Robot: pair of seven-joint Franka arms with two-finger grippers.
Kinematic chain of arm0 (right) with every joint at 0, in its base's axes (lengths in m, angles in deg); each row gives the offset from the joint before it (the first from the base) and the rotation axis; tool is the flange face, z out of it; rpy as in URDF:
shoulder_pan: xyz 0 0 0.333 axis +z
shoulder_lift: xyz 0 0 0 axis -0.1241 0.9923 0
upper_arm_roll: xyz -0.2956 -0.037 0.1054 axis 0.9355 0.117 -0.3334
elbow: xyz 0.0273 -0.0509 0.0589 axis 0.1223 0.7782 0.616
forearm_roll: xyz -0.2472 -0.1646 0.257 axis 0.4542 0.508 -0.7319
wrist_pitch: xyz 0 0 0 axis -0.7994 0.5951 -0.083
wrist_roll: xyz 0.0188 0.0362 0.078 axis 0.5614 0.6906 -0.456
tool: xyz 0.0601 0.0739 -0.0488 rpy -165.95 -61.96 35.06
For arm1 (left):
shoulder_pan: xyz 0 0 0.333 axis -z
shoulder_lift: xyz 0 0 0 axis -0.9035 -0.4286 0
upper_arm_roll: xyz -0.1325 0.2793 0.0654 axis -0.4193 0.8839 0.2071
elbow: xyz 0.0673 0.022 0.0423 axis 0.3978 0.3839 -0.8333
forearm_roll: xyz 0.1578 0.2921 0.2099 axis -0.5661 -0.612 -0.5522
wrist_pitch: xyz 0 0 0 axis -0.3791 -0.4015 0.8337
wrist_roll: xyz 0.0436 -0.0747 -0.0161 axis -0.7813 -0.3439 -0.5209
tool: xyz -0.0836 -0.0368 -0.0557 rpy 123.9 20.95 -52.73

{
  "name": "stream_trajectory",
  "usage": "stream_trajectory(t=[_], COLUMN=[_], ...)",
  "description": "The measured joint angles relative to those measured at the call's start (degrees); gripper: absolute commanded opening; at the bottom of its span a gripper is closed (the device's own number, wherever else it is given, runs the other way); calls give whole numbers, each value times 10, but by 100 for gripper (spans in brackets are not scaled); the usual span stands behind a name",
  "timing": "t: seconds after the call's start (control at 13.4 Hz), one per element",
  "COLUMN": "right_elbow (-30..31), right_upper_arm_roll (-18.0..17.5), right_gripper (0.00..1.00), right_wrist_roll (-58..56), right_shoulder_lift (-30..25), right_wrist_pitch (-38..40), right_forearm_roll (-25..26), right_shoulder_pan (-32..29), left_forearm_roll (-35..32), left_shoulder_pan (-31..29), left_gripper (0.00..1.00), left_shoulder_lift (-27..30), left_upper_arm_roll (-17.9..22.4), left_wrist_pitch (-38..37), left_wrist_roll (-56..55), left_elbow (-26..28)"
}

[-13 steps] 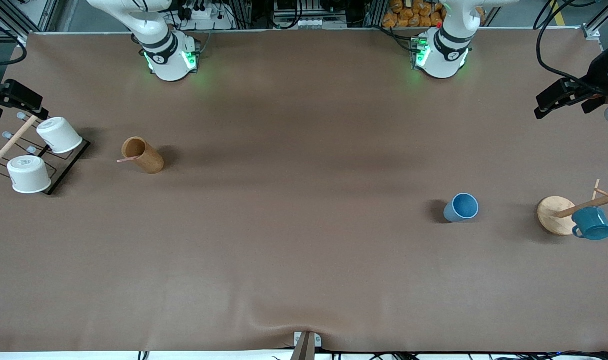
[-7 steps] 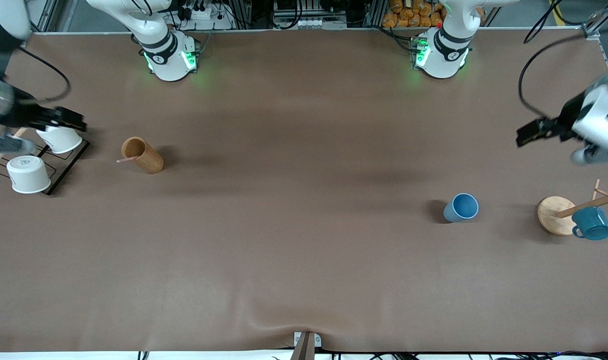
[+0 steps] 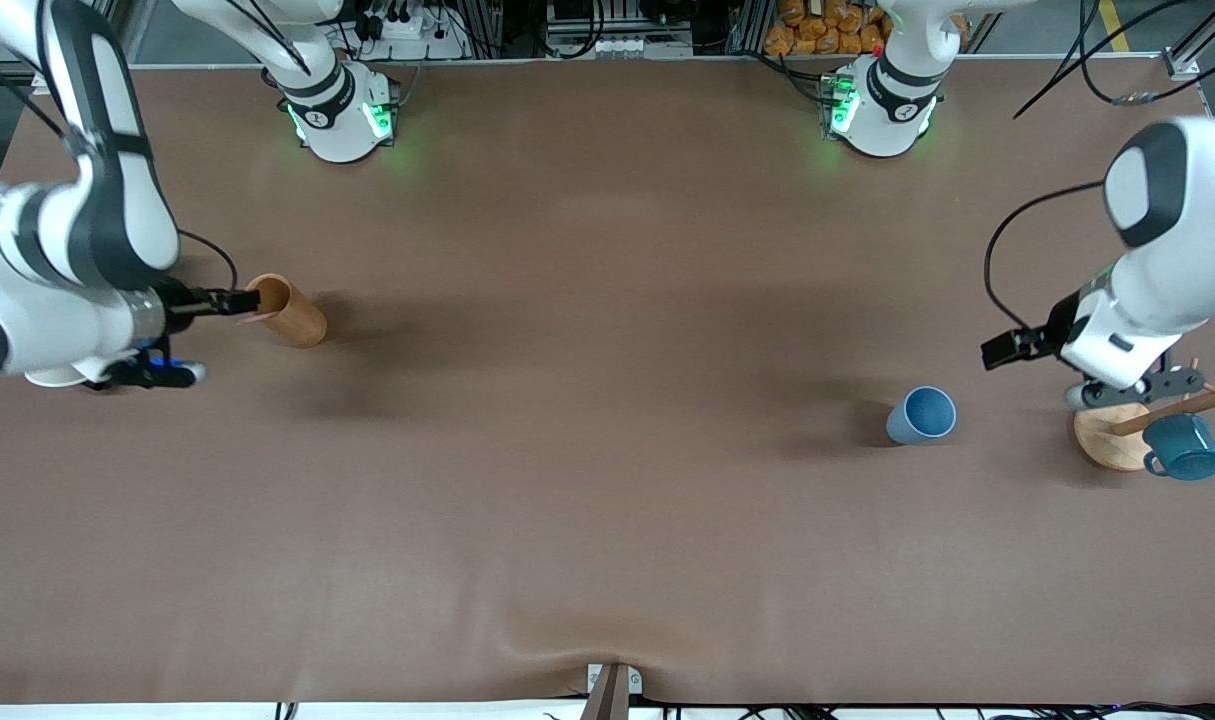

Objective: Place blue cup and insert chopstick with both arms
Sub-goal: 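Grasp the blue cup with the left gripper while the right gripper grasps the chopstick, then carry the blue cup to mid-table while the right gripper pulls out the chopstick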

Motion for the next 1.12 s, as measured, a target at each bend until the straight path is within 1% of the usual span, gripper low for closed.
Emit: stream_trajectory(t=[0.07,0.22,0.3,0.45,0.52,0.6,0.67,0.74,0.89,1.04,1.12], right_elbow=[-1,-4,-6,-8,-9,-11,-16,-21,-29,-30,-30], right_upper_arm_roll=[0,0,0,0,0,1,1,1,1,1,1], right_gripper=[68,51,47,39,38,34,30,24,15,1,0], right_wrist_roll=[0,0,0,1,1,1,1,1,2,2,2], right_shoulder_lift=[9,20,25,29,30,30,31,31,31,32,32], right_wrist_pitch=[-11,-25,-27,-28,-28,-29,-29,-28,-26,-25,-24], right_forearm_roll=[-1,-4,-5,-7,-9,-11,-12,-13,-14,-14,-14], right_shoulder_pan=[0,0,0,0,0,0,0,0,0,0,0], left_forearm_roll=[0,0,0,0,0,0,0,0,0,0,0], left_shoulder_pan=[-1,-1,-1,-1,-1,-1,-1,-1,-1,-1,0], left_gripper=[100,100,100,95,91,87,80,70,36,5,0], left_shoulder_lift=[-16,-46,-61,-89,-102,-114,-124,-132,-140,-143,-145], left_upper_arm_roll=[0,0,0,-2,-2,-2,-3,-3,-3,-3,-4], left_wrist_pitch=[16,41,55,83,96,106,115,121,126,128,129], left_wrist_roll=[4,9,10,10,10,10,11,11,11,11,11], left_elbow=[2,3,3,4,4,4,6,8,16,22,23])
